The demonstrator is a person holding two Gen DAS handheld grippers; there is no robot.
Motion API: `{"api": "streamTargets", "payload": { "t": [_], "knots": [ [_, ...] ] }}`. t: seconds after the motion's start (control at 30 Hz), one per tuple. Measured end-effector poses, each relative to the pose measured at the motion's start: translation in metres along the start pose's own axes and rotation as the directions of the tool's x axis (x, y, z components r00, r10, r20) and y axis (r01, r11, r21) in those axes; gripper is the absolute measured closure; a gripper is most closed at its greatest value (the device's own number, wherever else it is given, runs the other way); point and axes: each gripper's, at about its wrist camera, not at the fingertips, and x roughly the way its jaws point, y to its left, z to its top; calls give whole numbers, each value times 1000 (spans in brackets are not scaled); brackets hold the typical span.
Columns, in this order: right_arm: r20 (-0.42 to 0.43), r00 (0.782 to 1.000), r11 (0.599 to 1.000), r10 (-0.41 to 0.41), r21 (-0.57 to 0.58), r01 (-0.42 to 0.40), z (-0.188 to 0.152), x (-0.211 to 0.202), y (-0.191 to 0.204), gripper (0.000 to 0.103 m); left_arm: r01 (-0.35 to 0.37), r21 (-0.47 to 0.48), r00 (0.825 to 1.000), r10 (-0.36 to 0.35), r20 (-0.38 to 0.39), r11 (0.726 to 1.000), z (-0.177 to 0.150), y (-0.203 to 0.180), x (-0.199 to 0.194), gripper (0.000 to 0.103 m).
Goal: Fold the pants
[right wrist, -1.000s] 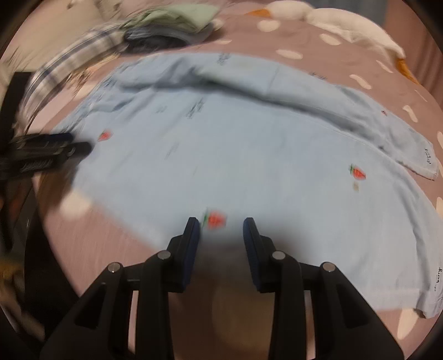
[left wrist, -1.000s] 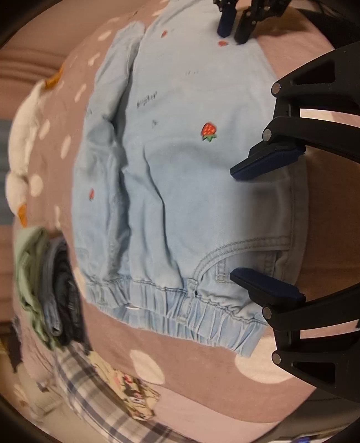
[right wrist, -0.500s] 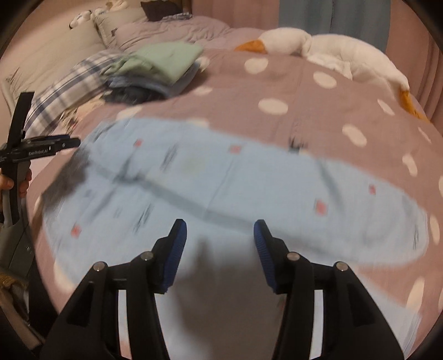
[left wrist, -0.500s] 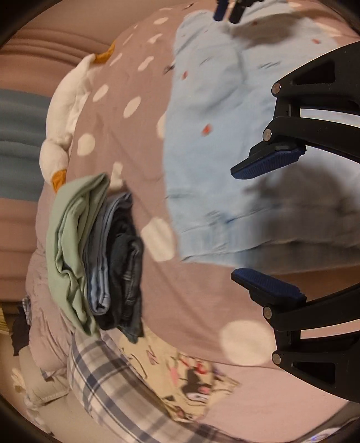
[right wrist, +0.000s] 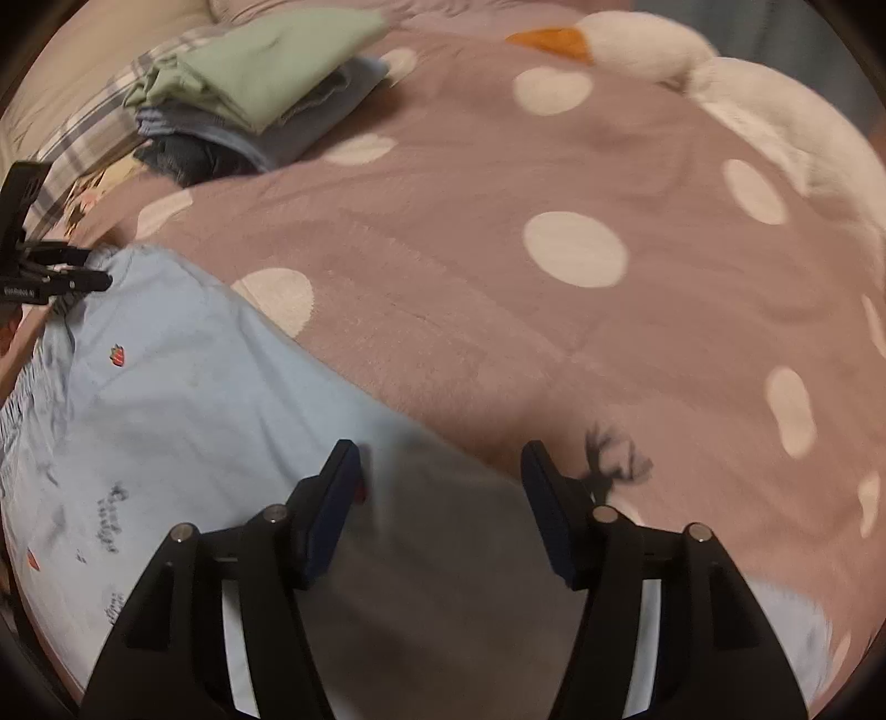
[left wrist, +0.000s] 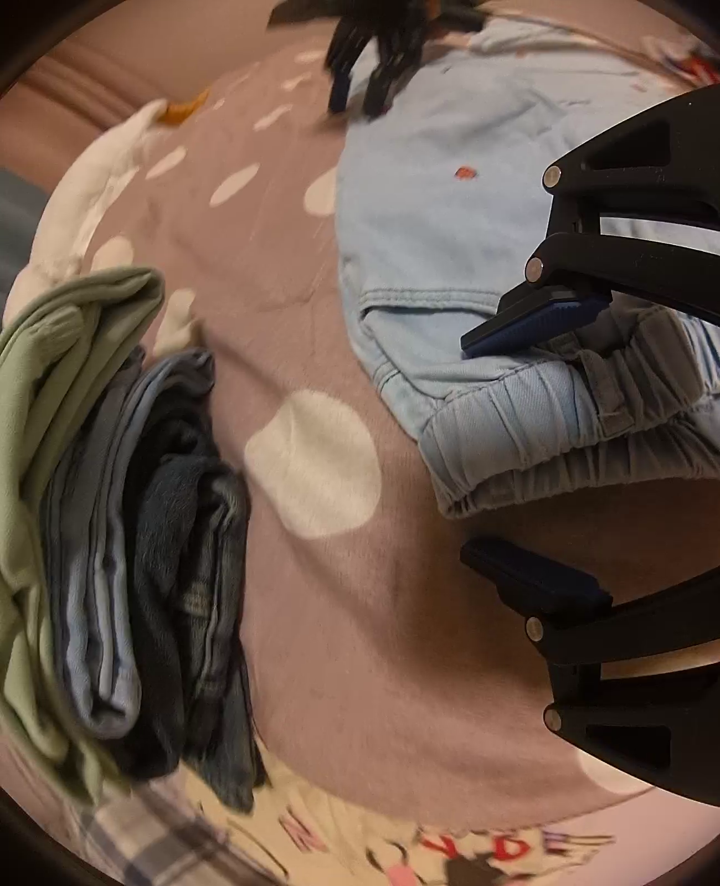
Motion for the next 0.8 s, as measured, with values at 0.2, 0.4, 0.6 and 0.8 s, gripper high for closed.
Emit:
{"api": "streamTargets", "payload": {
  "t": [0.2, 0.4, 0.6, 0.8],
  "knots": [
    [-64, 997, 992, 39, -118, -47, 7, 0, 9, 95, 69, 63, 997, -67, -36, 996, 2, -1, -4, 60],
    [-20, 998, 986, -64, -156, 60, 8, -7, 16, 98, 16, 109, 1000, -14, -23, 994, 6, -3, 1, 65],
    [18, 980, 967, -198, -162, 199, 11, -12, 34, 98, -45, 71, 999, 44, 22, 996, 8, -11, -6, 72],
    [200, 960, 970, -197, -104, 221, -7, -94, 48, 98, 0, 51, 986, -8, 166, 999, -9, -17, -56, 79]
  ]
}}
